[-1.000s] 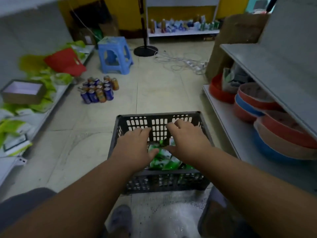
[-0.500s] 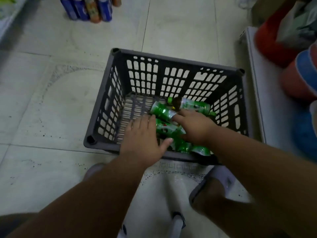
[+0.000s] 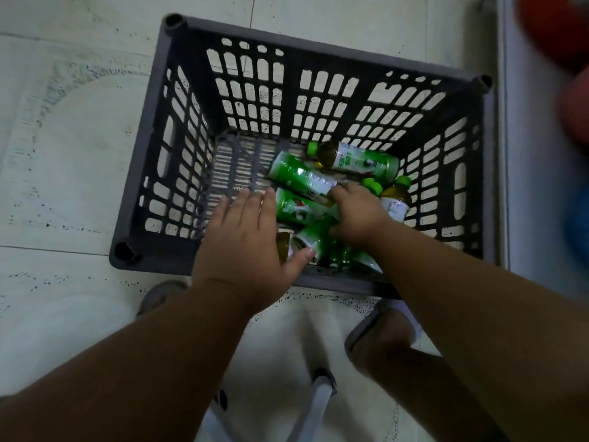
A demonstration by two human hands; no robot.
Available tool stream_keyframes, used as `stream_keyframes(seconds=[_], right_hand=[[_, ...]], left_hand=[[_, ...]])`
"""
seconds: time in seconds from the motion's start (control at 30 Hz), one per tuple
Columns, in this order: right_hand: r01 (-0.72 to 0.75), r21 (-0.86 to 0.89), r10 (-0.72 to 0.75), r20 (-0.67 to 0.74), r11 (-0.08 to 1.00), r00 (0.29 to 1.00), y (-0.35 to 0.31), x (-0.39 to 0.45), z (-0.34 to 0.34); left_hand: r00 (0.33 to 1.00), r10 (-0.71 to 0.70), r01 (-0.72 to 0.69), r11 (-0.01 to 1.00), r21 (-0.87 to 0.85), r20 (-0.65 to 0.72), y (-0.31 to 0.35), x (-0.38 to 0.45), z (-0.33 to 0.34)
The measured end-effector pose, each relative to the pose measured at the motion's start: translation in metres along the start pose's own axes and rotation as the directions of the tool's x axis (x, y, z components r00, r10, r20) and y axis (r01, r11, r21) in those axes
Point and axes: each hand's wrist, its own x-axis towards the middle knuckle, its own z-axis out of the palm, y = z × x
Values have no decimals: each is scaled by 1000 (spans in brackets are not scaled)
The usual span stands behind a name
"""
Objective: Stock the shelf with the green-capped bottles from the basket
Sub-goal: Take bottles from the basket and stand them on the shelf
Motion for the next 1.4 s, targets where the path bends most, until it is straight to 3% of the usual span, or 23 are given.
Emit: stream_keyframes(seconds=[0.07,0.17,0.23,0.37,0.47,0.63,0.73,0.97,1.2,1.4], right_hand=[[-208,203,223,-51,957,974,8,-1,4],[-509,416,522,91,754,848,12,3,1],[-614,448,581,228,650,781,9,12,-3],[-605,638,592,275,477,757,2,36,4],[-655,599,640,288,460,713,-4,37,16],[-510,610,510,194,607,838,-8,41,23],[-427,676,390,218,600,894,-18,45,23],[-124,811,204,5,572,979,-27,22,-13],[89,866,193,-208,492,959,-29,-59,-84],[285,878,297,-411,385,862,-43,-148,-134]], left_hand=[[1000,3,-3,1000,6,-8,0,0,1],[1000,12,-12,1000,21,-5,0,0,1],[1000,15,-14,1000,21,-2,1,1,0],[1000,15,-15,1000,19,3,0,1,-1],[1000,13,-13,1000,29,15,0,-1,0],[1000,19,-19,1000,11,4,-1,0,3],[999,14,-14,1000,12,30,0,-1,1],[1000,5,-6,1000,20,29,0,-2,-3],[1000,4,-5,999,34,30,3,-12,-15],[984,95,-104,993,-53,-151,8,-48,-63]])
